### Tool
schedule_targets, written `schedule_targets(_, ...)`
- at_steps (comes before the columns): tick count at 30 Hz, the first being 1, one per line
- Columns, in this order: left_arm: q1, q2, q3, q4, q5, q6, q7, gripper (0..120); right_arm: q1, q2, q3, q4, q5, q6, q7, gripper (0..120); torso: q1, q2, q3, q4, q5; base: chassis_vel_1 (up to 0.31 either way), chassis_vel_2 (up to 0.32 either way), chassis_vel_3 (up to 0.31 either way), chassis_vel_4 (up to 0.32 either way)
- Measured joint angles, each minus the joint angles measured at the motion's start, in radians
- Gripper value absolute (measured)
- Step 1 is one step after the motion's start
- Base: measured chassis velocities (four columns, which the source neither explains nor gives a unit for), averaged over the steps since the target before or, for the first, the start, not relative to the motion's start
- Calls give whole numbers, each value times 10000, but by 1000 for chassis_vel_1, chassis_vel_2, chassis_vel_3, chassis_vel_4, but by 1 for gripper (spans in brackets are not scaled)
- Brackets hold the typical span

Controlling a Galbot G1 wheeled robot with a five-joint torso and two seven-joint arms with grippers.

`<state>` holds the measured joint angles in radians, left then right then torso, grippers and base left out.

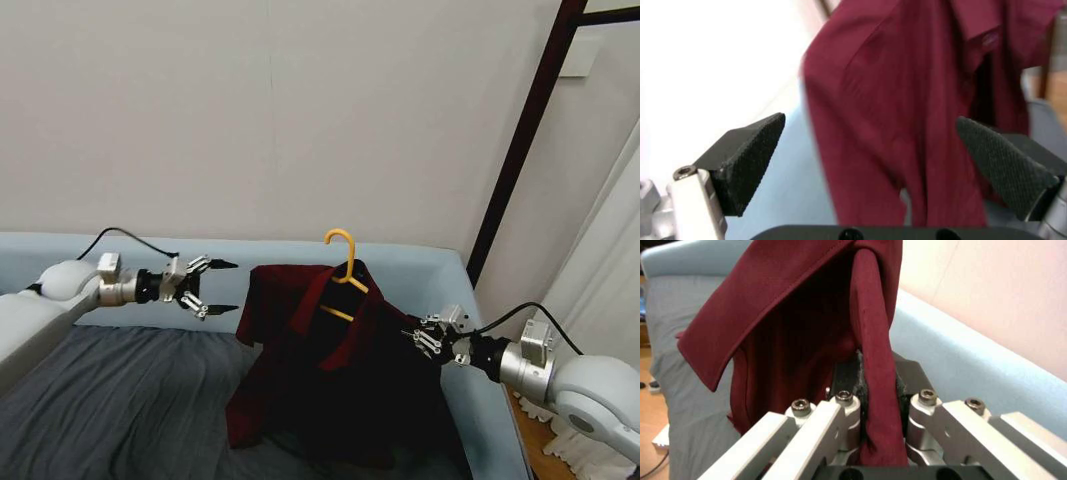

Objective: Pick up the clothes from the sofa and hang them on the clothes hanger.

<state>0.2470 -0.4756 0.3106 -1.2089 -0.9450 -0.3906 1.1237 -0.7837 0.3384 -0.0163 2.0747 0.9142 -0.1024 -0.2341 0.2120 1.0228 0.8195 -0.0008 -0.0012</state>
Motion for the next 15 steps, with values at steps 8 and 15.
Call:
schedule_targets(8,2287,21,-1941,-336,0,-159,-1369,100,48,169,-53,286,10,-45,-21,7,0,0,0,-8,3,0,0,0,0)
schedule_targets(15,3961,-66,-3098,-1173,-106,-398,-2115,100,-405,283,315,563,-75,-539,1128,7,0,-2,0,-2,7,0,0,0,0)
